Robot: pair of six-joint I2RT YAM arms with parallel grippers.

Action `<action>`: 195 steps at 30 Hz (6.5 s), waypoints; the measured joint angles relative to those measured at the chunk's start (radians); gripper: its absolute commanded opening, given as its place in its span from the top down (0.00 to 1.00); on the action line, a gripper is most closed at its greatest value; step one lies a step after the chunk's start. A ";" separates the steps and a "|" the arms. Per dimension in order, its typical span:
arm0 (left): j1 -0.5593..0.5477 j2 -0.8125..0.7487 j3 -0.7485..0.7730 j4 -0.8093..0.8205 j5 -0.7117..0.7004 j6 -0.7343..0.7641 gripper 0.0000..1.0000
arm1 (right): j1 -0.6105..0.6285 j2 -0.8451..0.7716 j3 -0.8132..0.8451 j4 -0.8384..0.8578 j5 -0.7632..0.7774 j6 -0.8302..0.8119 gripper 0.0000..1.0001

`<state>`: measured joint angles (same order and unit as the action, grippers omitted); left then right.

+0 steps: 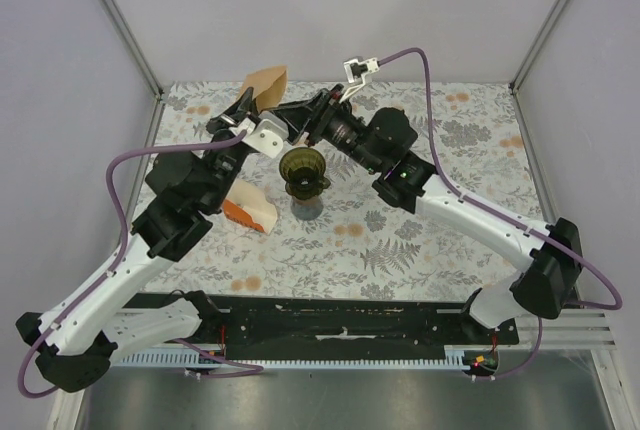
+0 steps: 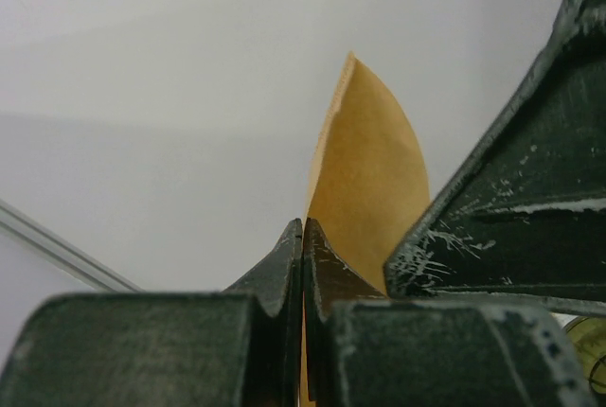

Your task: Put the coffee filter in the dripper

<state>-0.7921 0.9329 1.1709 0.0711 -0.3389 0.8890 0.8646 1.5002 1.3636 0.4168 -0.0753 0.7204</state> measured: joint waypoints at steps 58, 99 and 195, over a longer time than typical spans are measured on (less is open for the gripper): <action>-0.051 0.016 -0.026 0.147 0.057 -0.011 0.98 | -0.018 0.142 0.075 0.242 0.063 0.233 0.98; -0.058 0.089 0.119 -0.128 -0.070 -0.036 0.98 | 0.001 0.001 0.099 -0.167 0.251 -0.168 1.00; 0.323 0.492 0.359 -0.975 0.433 -0.915 0.98 | -0.167 0.288 0.443 -1.128 -0.160 -0.441 0.91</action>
<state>-0.4690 1.4254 1.5299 -0.9035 0.0940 -0.0257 0.6971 1.7878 1.8069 -0.7113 -0.2352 0.2794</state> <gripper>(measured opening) 0.026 0.048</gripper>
